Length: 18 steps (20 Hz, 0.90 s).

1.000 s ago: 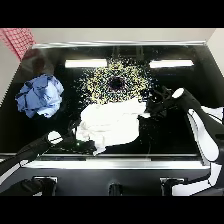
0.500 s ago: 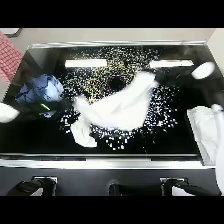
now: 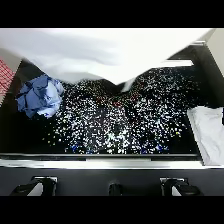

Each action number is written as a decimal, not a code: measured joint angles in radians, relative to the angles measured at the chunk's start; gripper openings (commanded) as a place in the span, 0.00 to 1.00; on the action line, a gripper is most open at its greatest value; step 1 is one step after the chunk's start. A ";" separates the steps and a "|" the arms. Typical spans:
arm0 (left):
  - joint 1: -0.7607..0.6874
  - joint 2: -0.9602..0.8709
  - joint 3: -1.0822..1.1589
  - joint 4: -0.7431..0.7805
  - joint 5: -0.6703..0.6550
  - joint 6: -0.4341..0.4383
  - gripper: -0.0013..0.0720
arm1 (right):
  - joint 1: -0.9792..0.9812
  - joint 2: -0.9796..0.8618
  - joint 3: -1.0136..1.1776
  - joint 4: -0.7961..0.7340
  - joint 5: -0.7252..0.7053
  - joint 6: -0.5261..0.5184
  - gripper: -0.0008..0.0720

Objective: Fold the shirts.

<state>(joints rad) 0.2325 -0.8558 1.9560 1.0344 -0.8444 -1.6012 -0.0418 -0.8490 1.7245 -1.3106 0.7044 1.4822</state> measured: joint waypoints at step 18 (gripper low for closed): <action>-0.064 -0.423 -0.421 0.010 -0.251 0.027 0.06 | 0.000 -0.501 0.007 -0.253 0.077 0.351 0.07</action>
<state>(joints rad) 0.1684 -1.2789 1.5349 1.0443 -1.0950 -1.5738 -0.0414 -1.3499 1.7313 -1.5631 0.7818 1.8328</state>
